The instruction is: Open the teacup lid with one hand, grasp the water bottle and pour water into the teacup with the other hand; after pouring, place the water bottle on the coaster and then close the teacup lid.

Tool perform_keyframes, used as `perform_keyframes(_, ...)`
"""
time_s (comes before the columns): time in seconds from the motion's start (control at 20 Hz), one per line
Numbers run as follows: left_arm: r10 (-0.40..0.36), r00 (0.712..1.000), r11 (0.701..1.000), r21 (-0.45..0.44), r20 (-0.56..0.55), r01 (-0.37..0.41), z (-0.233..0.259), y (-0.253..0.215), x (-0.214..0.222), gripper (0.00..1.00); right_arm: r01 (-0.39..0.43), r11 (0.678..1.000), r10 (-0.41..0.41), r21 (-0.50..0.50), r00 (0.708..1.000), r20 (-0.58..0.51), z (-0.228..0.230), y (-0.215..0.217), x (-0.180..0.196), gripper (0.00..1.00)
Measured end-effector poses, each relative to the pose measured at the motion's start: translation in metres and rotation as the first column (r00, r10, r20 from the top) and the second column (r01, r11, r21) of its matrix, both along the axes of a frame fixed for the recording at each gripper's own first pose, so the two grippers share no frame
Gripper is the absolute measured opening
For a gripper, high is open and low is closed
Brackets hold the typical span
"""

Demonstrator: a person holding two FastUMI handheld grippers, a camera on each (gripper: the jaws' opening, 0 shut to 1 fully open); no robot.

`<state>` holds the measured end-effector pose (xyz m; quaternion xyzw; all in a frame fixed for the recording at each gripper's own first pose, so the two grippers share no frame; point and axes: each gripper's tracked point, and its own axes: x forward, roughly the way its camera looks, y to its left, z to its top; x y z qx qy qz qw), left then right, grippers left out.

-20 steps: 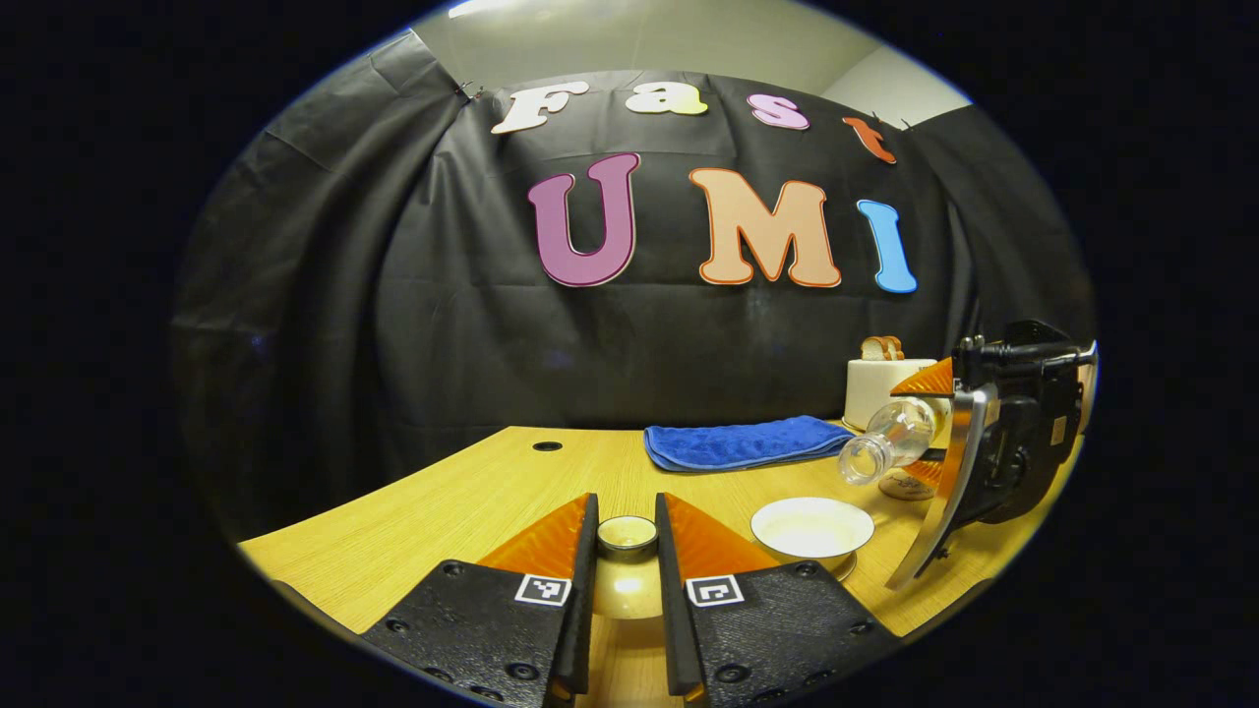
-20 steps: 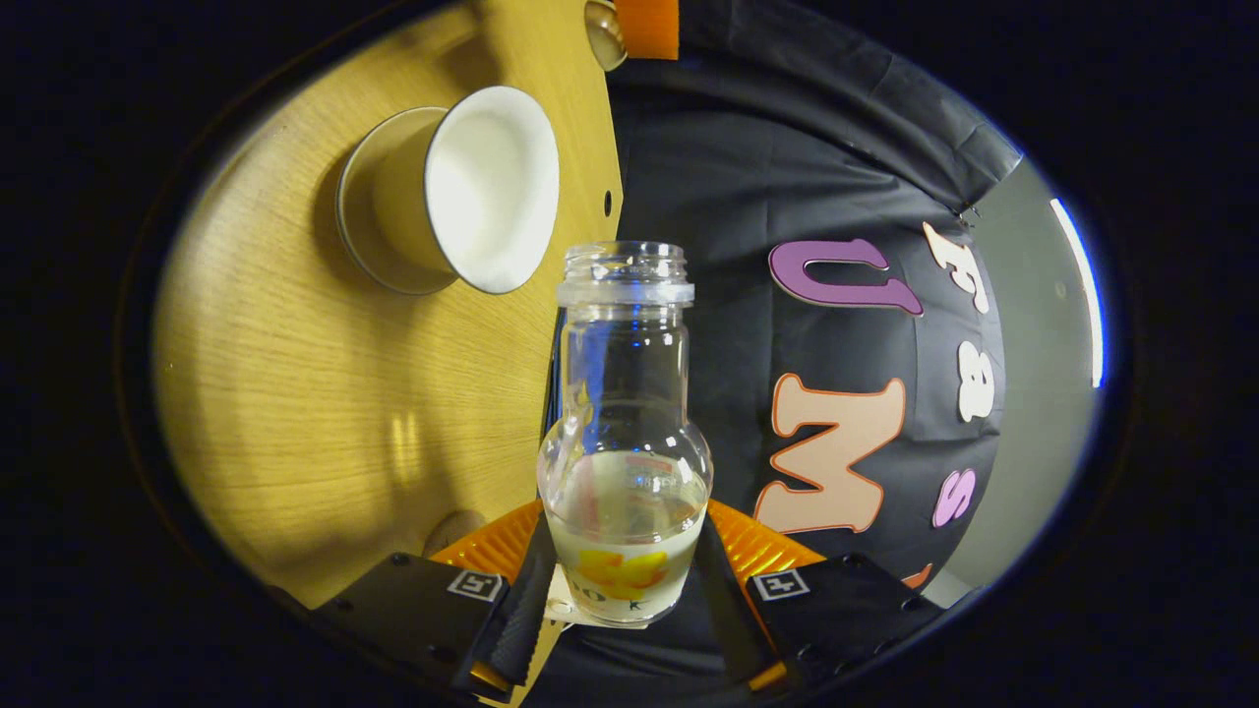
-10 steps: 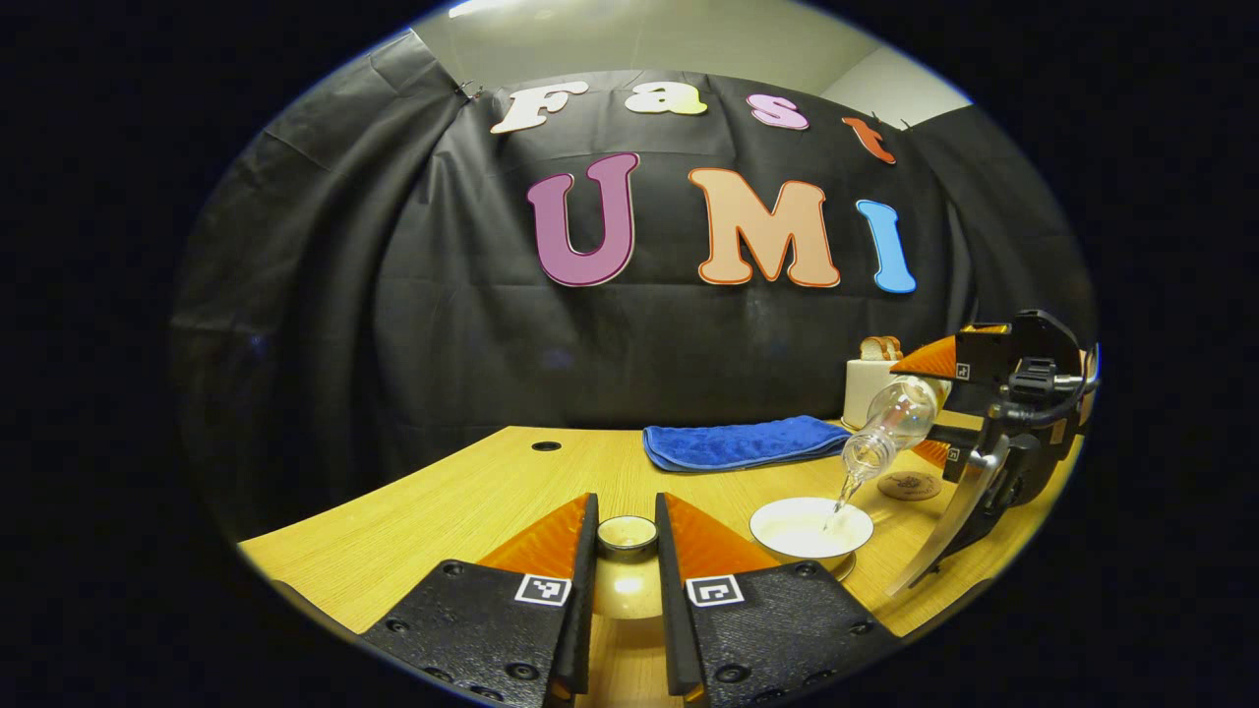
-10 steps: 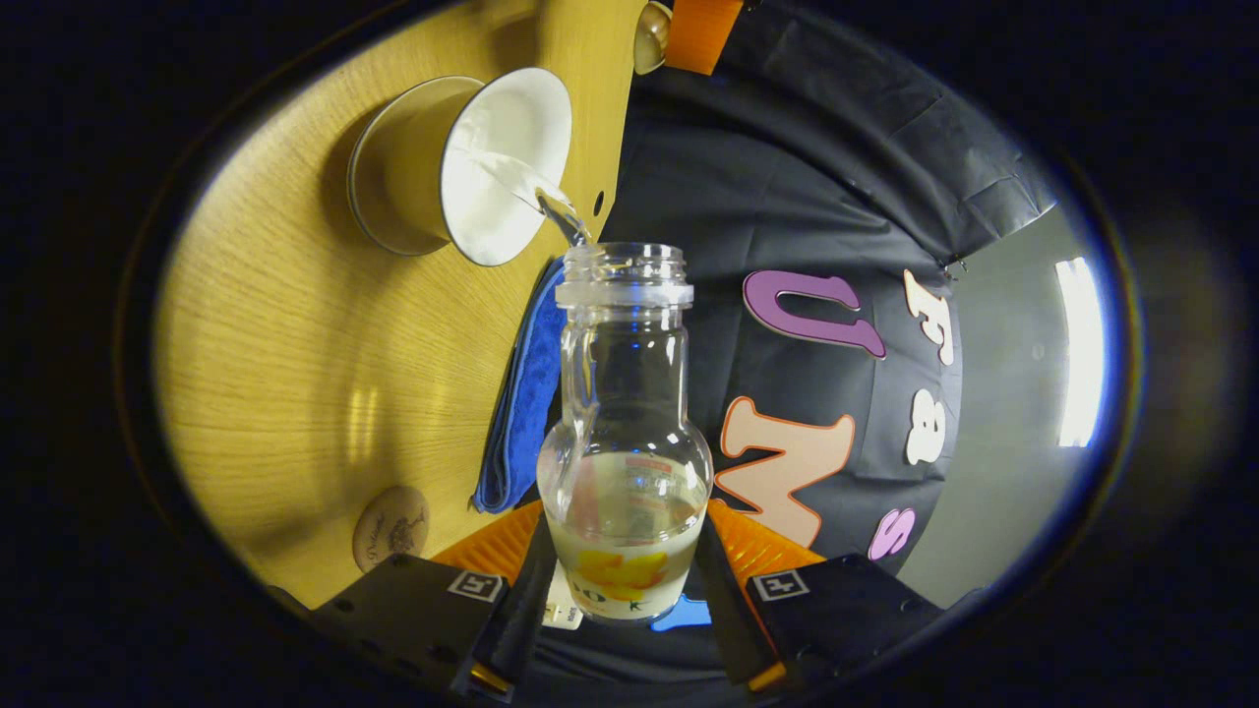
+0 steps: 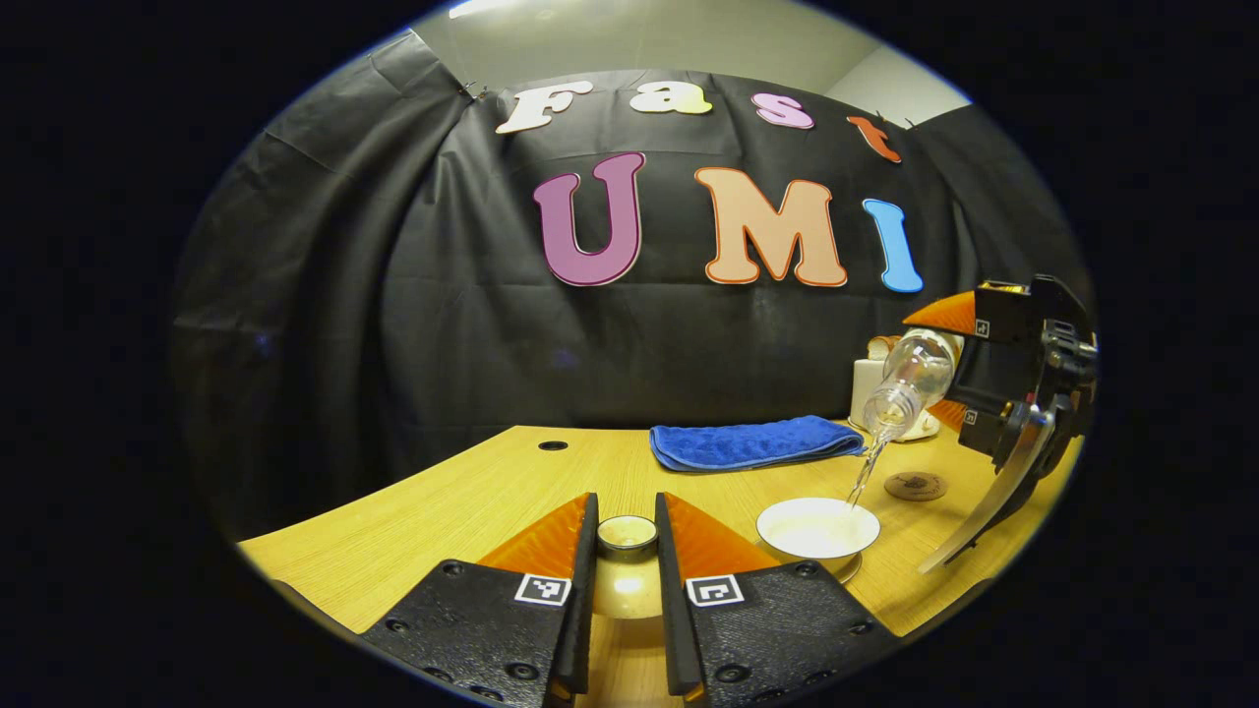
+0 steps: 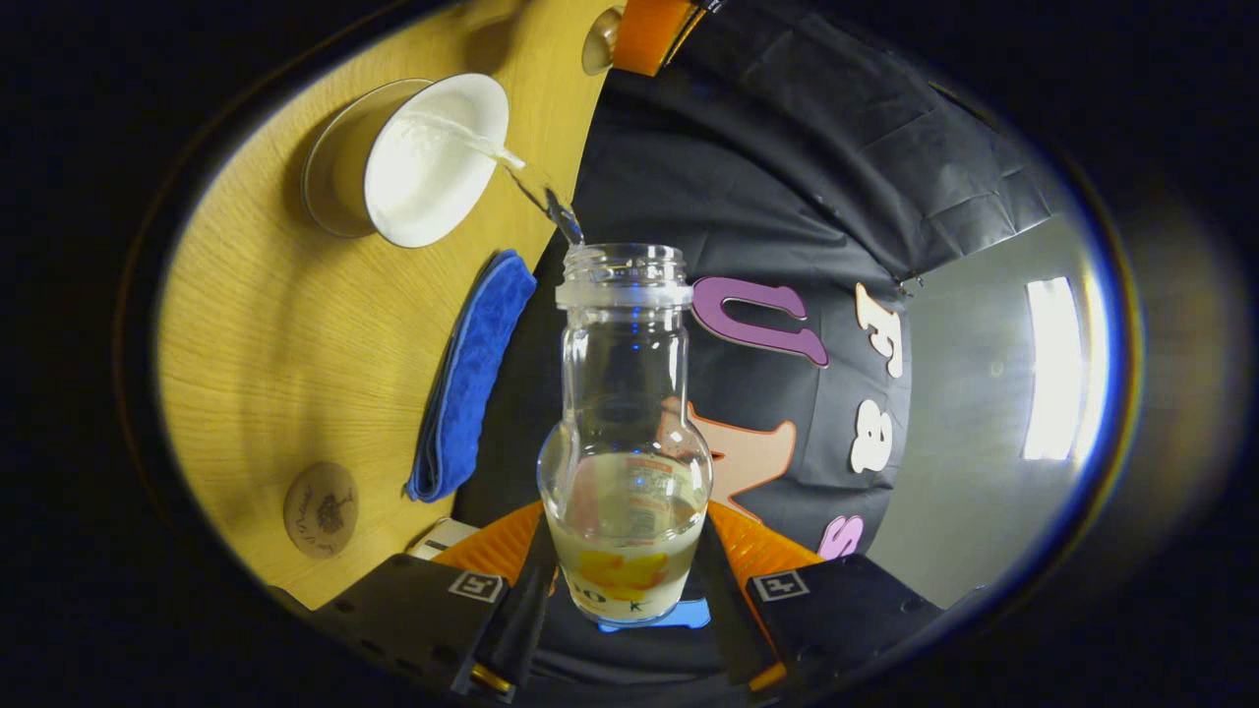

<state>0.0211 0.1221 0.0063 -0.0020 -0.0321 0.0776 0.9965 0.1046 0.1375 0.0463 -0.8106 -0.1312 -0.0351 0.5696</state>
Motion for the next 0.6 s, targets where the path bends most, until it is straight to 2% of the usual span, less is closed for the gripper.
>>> perform_keyframes(0.3,0.003,1.0,1.0,-0.001,0.001,-0.003,0.0,0.0,0.0,0.28,-0.036,0.996,0.041,-0.081,0.998,0.055,0.005,0.01,0.0,0.77)
perform_keyframes(0.6,0.003,1.0,1.0,-0.001,0.001,-0.003,0.0,0.0,0.0,0.28,-0.033,0.99,0.038,-0.138,0.999,0.035,-0.016,0.01,0.008,0.77)
